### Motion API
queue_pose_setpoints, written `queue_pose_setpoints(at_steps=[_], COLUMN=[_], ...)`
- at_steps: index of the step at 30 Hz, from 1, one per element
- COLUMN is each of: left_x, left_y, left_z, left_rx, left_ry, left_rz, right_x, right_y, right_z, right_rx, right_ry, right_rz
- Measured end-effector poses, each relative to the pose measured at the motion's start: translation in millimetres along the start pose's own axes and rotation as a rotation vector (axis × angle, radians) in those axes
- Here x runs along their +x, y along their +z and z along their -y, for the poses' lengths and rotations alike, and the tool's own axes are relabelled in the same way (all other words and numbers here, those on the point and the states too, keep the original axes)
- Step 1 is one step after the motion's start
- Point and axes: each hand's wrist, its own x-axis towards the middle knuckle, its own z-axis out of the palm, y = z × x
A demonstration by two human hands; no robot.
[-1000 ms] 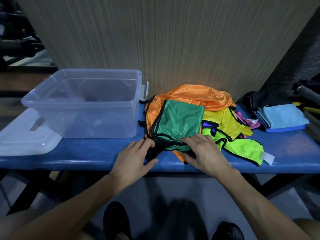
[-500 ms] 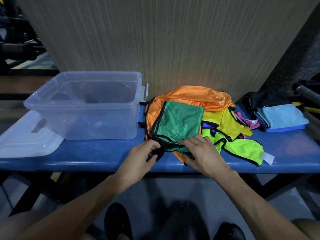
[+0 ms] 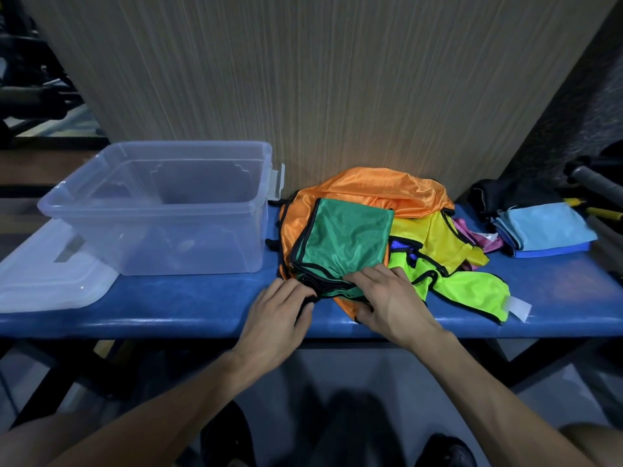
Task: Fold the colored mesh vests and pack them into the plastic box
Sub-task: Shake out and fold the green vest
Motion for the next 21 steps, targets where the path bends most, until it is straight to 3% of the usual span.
queue_pose_setpoints(at_steps=[5, 10, 17, 21], left_x=[15.1, 32.5, 54.5, 56.6], left_y=[-25.9, -38.5, -17.6, -8.3], left_z=[8.0, 2.8, 14.7, 16.4], left_rx=[0.030, -0.165, -0.318, -0.268], left_ry=[0.213, -0.034, -0.251, -0.164], left_rz=[0.159, 0.389, 0.179, 0.106], right_x=[1.7, -5.7, -17.1, -18.3], right_y=[-9.2, -24.8, -27.5, -27.7], right_z=[-4.5, -10.2, -10.9, -11.3], right_rx=[-0.013, 0.148, 0.338, 0.420], right_ry=[-0.046, -0.055, -0.010, 0.025], right_rz=[0.092, 0.183, 0.185, 0.189])
